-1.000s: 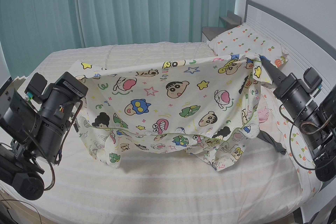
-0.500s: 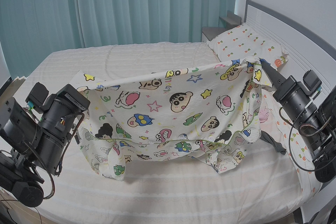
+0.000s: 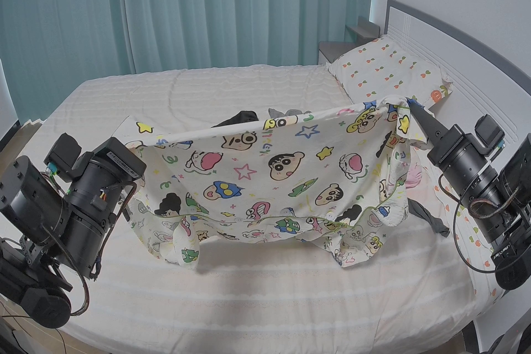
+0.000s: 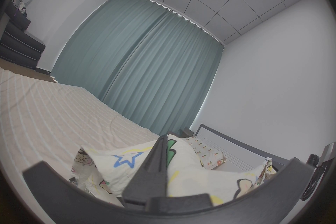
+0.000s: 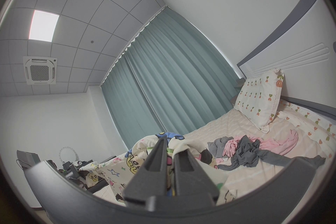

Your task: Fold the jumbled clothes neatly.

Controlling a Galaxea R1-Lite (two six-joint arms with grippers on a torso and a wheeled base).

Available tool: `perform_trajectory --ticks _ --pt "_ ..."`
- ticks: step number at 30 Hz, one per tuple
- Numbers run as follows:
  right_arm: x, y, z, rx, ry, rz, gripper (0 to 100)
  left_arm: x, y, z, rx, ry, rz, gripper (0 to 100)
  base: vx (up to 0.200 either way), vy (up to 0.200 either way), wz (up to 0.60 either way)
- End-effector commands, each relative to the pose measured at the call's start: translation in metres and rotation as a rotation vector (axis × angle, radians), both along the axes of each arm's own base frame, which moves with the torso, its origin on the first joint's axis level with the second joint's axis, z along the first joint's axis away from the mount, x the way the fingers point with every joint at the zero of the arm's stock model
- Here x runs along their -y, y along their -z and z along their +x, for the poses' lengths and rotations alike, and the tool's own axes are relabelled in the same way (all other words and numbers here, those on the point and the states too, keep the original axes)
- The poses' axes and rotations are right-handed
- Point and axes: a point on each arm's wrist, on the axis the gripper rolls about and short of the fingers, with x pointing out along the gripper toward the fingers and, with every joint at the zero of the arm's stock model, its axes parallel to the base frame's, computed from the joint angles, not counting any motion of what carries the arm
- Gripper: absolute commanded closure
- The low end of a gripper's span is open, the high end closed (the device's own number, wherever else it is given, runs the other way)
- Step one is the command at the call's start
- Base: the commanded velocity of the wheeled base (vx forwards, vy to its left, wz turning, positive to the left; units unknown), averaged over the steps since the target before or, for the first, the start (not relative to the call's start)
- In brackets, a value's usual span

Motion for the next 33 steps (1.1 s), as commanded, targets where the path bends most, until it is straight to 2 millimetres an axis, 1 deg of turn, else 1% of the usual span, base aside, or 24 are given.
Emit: perform_trajectory --ticks 1,9,14,33 --pt "-0.0002 -0.0009 -0.0010 0.008 -0.003 0.004 100 -0.0003 -0.0018 -0.0009 0.016 0.001 -0.010 100 0.000 0.000 0.00" --pt "-0.0016 -0.0012 -0.0021 0.009 -0.009 0.005 100 0.0020 -0.0019 -0.0032 0.013 0.026 -0.045 100 0.000 0.000 0.00" --pt "-0.0017 -0.0020 -0.0028 0.011 -0.011 0.008 100 0.0007 0.0025 -0.0056 -0.003 0.033 -0.034 100 0.000 0.000 0.00" --pt "-0.0032 -0.0021 -0.0063 0.009 -0.027 0.013 100 -0.0001 0.0004 -0.0070 0.006 0.030 -0.021 100 0.000 0.200 0.00"
